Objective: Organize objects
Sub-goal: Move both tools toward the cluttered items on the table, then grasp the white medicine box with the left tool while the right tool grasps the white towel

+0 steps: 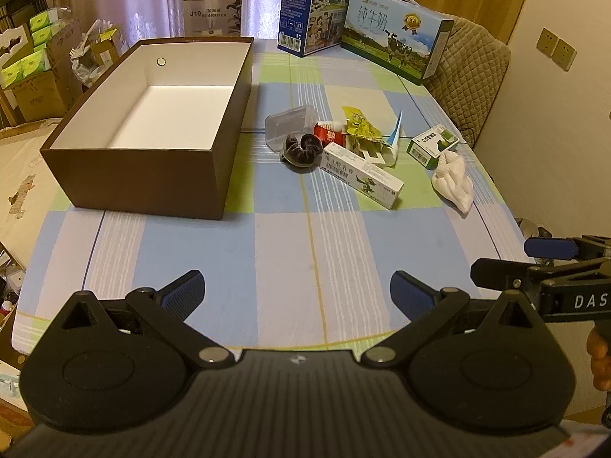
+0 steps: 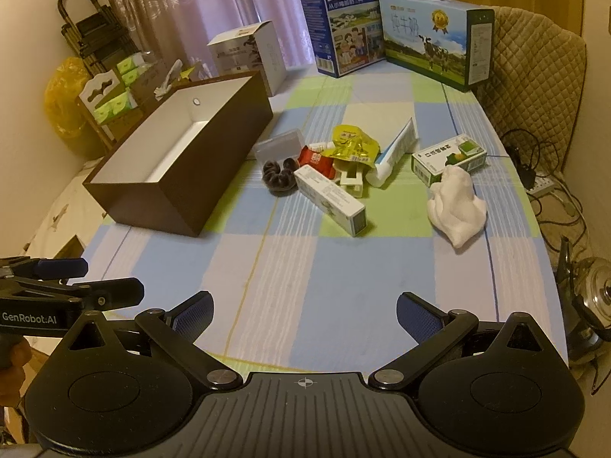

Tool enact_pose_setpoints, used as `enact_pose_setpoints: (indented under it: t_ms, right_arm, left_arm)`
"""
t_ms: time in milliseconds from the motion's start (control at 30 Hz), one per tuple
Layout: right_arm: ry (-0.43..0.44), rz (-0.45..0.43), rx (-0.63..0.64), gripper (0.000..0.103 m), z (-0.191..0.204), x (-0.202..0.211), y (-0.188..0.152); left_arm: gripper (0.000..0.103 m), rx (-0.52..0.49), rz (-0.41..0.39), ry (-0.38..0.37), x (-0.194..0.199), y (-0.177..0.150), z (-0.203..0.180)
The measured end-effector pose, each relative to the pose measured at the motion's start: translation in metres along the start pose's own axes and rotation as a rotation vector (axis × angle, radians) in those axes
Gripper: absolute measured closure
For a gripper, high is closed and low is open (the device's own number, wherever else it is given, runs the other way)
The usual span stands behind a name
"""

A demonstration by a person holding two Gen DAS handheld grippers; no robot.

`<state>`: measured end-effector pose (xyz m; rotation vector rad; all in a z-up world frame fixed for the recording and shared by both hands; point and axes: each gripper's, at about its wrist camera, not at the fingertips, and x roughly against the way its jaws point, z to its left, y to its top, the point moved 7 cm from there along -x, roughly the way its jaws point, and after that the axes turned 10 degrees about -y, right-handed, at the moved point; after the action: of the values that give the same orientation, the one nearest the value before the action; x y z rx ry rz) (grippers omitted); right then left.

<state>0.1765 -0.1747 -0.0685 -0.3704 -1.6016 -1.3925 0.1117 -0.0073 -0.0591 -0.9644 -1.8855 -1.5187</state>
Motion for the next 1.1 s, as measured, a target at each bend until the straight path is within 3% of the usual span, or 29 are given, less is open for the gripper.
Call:
enact_pose_setpoints:
  t_ms: [1100]
  right_arm:
    - [0.002, 0.013, -0.02, 0.003, -0.087, -0.067, 0.062]
  left_arm:
    - [0.001, 0.031, 0.109, 0.008, -0.102, 0.053, -0.026]
